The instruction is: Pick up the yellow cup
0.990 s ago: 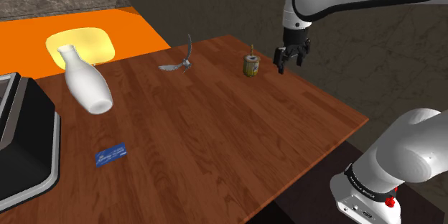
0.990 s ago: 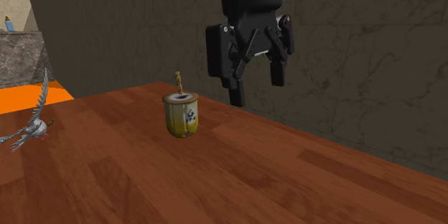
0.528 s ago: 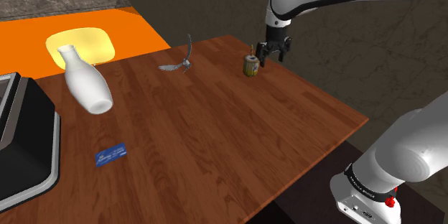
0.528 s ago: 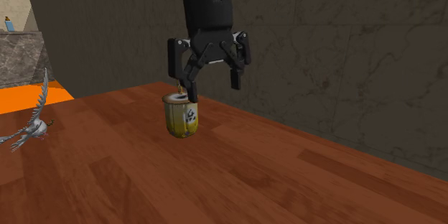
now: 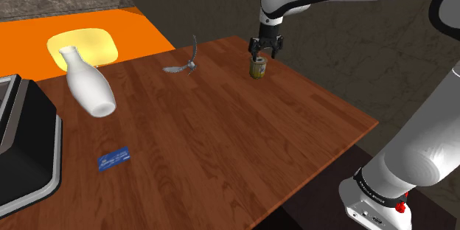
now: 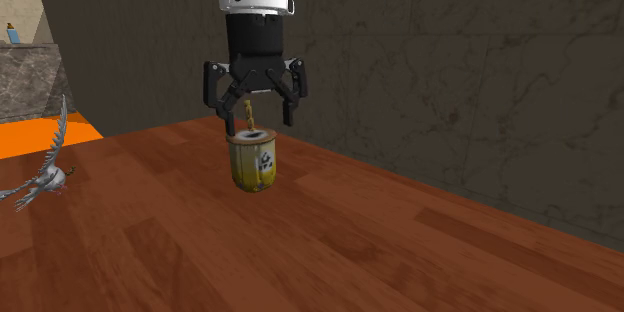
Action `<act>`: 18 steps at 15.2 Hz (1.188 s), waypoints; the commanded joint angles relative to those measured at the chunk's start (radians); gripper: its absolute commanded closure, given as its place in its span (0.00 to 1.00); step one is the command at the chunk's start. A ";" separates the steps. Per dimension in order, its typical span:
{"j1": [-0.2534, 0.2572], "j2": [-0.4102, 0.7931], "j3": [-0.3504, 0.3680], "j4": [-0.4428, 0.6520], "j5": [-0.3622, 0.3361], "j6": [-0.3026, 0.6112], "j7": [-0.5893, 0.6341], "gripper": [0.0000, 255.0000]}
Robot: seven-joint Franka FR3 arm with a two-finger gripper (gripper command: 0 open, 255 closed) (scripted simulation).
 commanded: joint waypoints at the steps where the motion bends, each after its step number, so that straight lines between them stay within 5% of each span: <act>1: -0.001 0.022 -0.001 0.004 0.003 0.023 0.002 0.00; 8: -0.001 0.043 -0.001 -0.046 0.002 0.094 0.002 0.00; 9: -0.001 0.041 -0.001 -0.047 0.002 0.093 0.003 1.00; 18: -0.001 0.043 -0.001 -0.046 0.002 0.094 0.002 1.00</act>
